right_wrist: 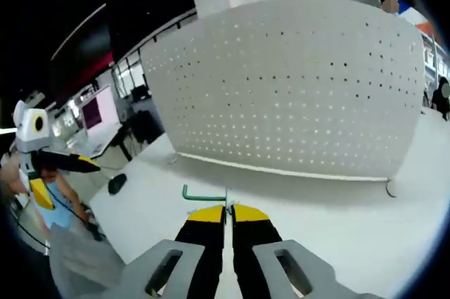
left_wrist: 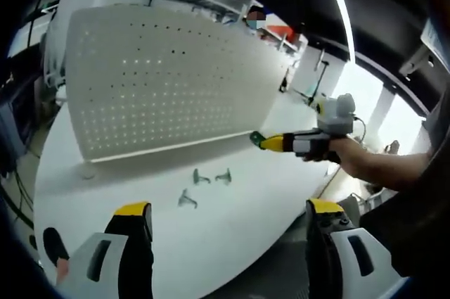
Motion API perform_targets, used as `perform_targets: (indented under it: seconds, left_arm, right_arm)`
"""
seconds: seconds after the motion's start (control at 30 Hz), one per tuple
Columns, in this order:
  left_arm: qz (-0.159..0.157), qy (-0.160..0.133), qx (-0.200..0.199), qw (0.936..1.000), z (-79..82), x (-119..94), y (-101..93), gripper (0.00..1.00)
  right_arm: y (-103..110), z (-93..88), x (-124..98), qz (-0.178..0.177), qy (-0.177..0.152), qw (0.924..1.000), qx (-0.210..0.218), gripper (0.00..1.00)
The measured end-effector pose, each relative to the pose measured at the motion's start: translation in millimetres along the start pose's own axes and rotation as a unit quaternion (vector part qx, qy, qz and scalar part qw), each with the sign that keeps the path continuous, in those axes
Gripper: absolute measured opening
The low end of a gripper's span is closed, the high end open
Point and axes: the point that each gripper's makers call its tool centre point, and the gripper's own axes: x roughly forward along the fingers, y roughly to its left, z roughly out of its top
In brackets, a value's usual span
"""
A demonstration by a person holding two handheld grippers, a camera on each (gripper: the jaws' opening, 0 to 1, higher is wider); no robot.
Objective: Insert the hook assembly into the mounting plate slot until the hook locks in place.
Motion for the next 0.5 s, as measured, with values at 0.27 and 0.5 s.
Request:
perform_targets:
  seconds: [0.27, 0.5]
  left_arm:
    - [-0.007, -0.003, -0.001, 1.0000, 1.0, 2, -0.5, 0.88]
    - [-0.022, 0.000, -0.008, 0.9997, 0.9, 6, -6.9, 0.87]
  right_arm:
    - [29, 9.0, -25, 0.088, -0.033, 0.9880, 0.122, 0.01]
    - [57, 25.8, -42, 0.146, -0.080, 0.9801, 0.109, 0.01]
